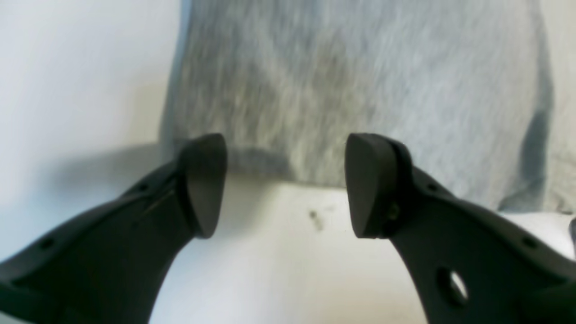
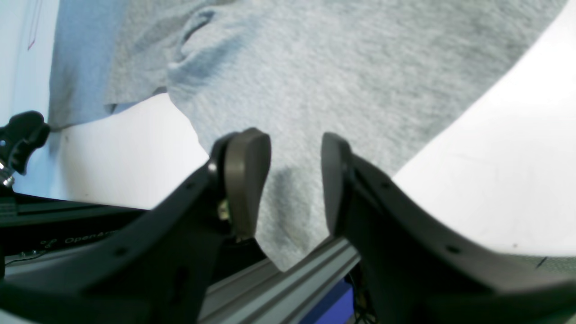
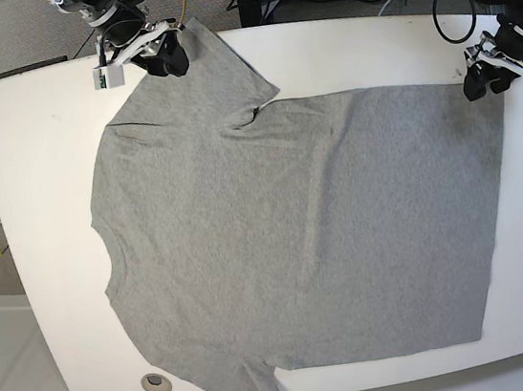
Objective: Fold the T-shirt properly
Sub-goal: 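Shift the open left gripper along the shirt's shoulder corner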
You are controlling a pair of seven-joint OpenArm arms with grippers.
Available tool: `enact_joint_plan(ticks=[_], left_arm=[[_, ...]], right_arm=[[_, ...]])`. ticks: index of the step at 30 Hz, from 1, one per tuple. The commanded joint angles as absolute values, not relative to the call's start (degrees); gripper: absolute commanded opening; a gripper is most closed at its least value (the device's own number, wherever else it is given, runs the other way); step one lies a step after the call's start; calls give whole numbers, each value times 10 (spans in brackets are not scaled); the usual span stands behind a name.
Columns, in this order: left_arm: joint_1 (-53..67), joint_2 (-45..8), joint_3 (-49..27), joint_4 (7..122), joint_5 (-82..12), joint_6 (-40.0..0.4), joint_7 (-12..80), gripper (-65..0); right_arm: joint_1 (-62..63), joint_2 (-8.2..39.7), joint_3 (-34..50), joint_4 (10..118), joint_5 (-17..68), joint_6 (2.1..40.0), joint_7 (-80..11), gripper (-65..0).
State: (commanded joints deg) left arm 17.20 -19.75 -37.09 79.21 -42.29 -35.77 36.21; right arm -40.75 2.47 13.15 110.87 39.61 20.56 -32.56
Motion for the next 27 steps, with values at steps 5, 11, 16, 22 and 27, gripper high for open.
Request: enact_joint_plan(ticks=[5,11,16,22,27], left_arm=[[185,-191,-375,797,-419,-357,368,-286],[189,-184,-388,797,-417,-357,368,-289],[186,-176,-429,795,-412,-357,359,-280],[187,-176,-442,795,-413,-358,353,-283],[185,-192,-429,792,-410,-359,340,-283]], right_arm=[[-405,26,132,1109,398,206,-322,-429],[-405,27,132,1109,398,206,-322,-429],[-405,27,132,1108,397,206,-320,-427],[-405,26,132,1108,397,206,-319,-426],[-404,27,132,1109,395,206,-321,-429]])
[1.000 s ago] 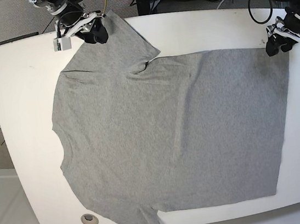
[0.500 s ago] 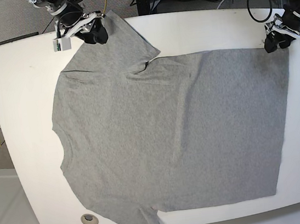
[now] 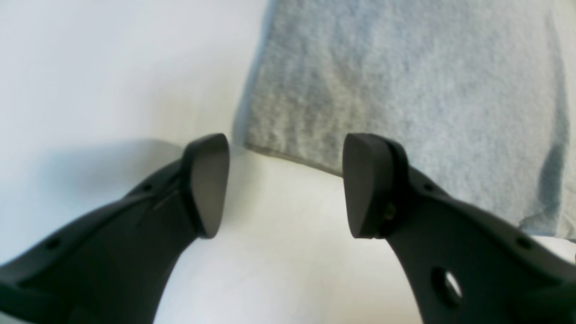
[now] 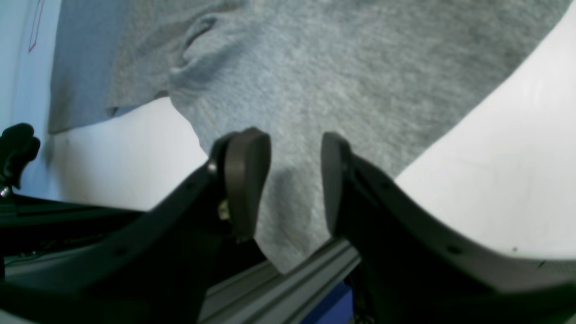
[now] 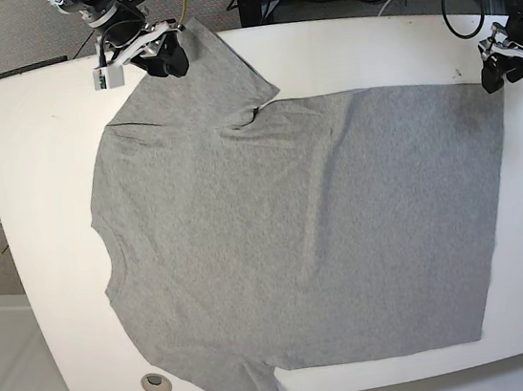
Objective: Fold the T-shirt properly
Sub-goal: 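Shift the open left gripper along the shirt's shoulder corner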
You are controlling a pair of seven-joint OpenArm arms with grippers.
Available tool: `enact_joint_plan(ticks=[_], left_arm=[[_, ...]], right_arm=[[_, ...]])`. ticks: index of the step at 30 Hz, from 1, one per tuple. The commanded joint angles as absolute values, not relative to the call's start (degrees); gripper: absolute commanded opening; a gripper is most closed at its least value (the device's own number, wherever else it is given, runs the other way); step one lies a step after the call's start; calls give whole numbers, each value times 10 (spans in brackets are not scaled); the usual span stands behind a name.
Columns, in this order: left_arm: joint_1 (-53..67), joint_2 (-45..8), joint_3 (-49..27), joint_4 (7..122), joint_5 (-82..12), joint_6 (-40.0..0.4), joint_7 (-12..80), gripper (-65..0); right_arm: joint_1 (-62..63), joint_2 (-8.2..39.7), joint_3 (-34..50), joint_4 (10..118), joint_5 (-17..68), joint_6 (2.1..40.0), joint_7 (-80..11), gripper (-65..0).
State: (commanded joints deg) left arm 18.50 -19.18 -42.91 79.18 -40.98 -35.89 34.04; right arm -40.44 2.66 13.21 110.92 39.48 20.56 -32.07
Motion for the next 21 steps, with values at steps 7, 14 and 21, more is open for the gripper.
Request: enact_joint_plan(ticks=[7,14,21], left_arm=[[182,-204,-400,785,-405,-347,326,-280],[179,-211,-356,790,-397,-310,319,-283],[175,-199,-366,792,-396,-299,335,-284]], right_arm=[[-402,26,131,1109,395,206,-321,-428],[-400,26,131,1109,393,205,-321,-427],[-403,27,132,1110,395,204,-324,-428]])
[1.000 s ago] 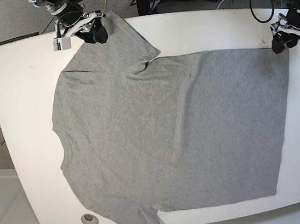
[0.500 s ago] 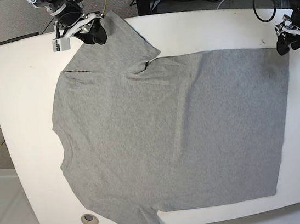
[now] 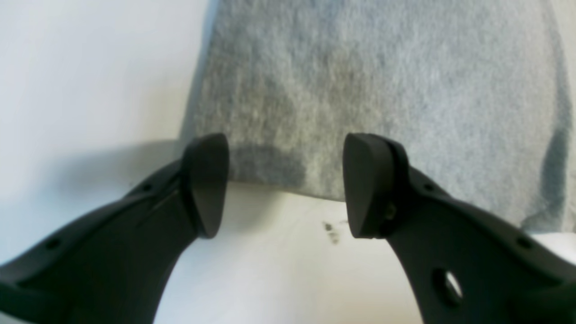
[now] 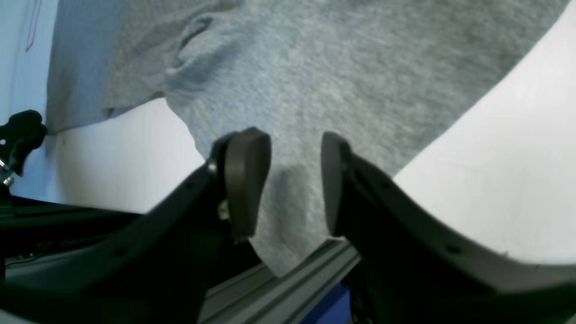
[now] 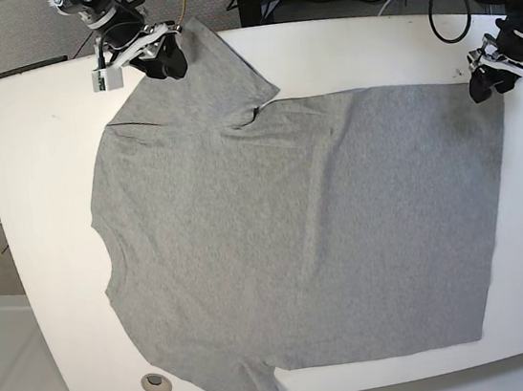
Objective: Fold the T-shirt properly
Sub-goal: 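Shift the open left gripper along the shirt's shoulder corner, then lower the left gripper and close it on the shirt corner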
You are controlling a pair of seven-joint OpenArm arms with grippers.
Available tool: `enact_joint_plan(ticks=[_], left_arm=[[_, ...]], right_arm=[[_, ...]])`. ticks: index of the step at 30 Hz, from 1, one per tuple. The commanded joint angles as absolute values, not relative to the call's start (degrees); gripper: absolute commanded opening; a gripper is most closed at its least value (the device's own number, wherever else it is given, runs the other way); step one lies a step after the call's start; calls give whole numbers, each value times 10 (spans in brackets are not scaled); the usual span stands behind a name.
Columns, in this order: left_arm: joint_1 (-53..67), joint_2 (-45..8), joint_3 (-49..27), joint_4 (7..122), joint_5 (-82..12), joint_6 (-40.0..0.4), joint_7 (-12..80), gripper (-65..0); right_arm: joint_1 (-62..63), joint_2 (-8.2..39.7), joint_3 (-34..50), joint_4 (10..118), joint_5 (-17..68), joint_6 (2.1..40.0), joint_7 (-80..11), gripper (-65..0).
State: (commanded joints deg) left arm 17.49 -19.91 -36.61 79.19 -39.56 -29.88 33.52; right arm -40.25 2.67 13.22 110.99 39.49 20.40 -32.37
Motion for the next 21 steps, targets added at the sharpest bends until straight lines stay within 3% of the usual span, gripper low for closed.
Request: enact_joint_plan(ticks=[21], left_arm=[[175,-195,-397,782,-387,-293,340,-280]], right_arm=[[-402,28,133,1113,398,207,-325,-426]])
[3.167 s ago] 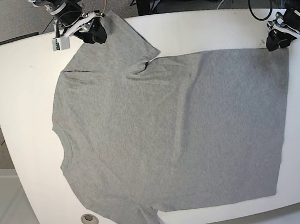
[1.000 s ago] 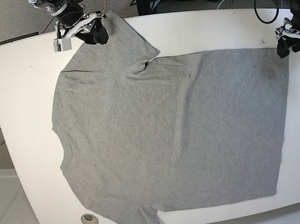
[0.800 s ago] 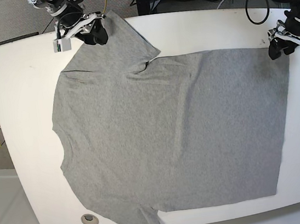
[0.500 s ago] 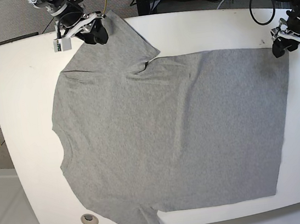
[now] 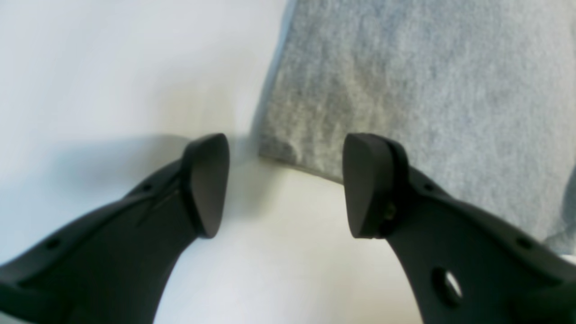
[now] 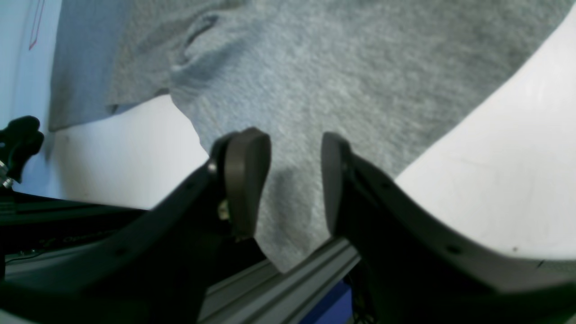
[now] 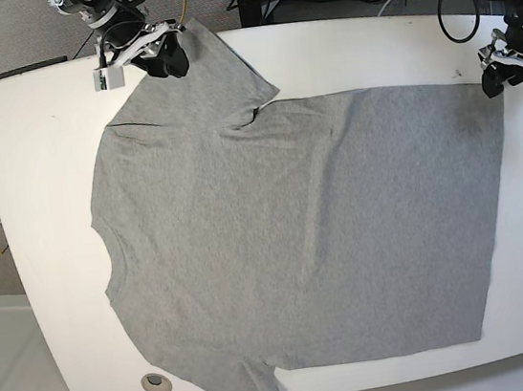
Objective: Fold the T-shirt properly
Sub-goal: 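Lower the left gripper and close it on the shirt corner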
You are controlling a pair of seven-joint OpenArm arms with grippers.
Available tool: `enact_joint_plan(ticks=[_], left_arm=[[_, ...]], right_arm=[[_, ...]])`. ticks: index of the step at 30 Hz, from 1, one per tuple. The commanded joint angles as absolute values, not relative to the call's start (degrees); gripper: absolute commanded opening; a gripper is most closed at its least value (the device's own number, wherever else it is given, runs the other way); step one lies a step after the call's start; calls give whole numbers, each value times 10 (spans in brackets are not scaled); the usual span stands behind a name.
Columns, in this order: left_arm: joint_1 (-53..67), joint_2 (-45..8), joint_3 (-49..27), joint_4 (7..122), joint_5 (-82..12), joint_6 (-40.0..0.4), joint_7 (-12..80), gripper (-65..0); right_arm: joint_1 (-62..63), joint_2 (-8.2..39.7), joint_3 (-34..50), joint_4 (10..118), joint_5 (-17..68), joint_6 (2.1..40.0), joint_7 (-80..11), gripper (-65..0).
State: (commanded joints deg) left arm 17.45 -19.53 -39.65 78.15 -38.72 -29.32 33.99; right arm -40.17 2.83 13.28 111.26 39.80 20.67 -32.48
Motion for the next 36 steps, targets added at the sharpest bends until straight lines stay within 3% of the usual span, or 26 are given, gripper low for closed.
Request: enact_joint_plan(ticks=[36], left_arm=[[166,-195,-375,719,-388,-305,338,-274]], right_arm=[[-400,28,134,1110,395,206,-323,-427]])
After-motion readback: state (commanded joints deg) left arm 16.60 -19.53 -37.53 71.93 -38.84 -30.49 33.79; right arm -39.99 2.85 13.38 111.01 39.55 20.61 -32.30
